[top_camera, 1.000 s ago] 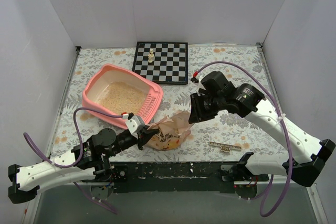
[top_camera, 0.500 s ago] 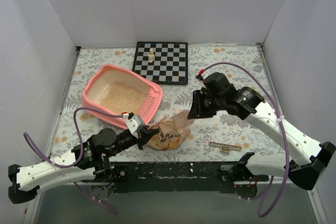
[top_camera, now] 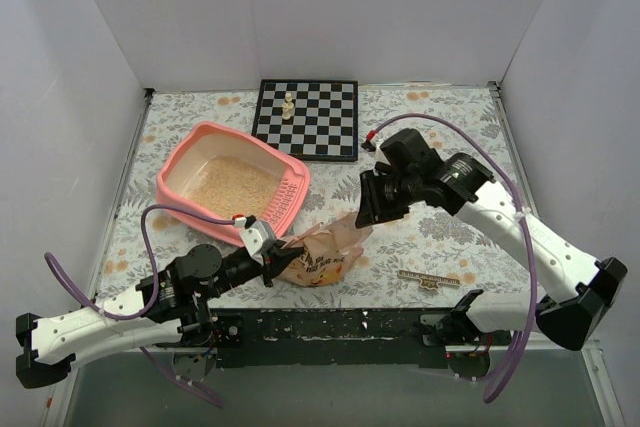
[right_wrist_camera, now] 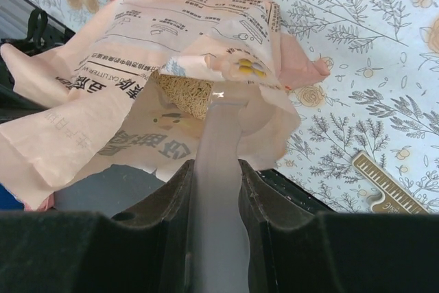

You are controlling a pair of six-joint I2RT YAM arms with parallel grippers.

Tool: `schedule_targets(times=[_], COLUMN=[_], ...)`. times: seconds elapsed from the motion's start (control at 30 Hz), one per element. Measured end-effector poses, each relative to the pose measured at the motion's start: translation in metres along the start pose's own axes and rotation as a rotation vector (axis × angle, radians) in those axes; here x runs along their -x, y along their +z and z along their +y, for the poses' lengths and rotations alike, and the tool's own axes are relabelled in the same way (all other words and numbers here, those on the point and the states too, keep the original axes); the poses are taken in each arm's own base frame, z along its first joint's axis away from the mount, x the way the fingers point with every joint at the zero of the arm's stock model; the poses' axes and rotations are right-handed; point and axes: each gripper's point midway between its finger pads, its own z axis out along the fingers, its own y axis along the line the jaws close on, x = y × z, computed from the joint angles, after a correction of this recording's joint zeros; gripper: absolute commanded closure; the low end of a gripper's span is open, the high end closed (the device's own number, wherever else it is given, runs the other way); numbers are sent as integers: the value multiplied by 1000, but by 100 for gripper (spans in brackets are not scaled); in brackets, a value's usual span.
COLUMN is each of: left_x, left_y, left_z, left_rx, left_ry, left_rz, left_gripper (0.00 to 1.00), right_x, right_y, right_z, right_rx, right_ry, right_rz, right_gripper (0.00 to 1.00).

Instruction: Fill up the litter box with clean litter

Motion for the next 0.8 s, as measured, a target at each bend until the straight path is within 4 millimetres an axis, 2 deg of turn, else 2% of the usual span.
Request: schedule_targets(times=[0.13,0.3,0.47,0.6,0.8], left_x=[-1,-1,-4,-8,-14], left_y=[0,0,2,3,4], left_z=[-1,-2,-4,-5,-8], left_rx=[-6,-13,-22,-27,-42], left_ry=[0,1,2,4,9], left_rz=[3,5,19,32,56], left_gripper=[100,100,100,100,100], right_x=[-7,-29,-48,-59,-70], right_y=[18,58,93,109,117], right_z=[0,3,7,12,16], right_rx=[28,138,317,458,589], right_ry=[-29,-37,-32,-7,59], right_rz=[84,208,245,216,116], right_gripper=[99,99,99,99,99])
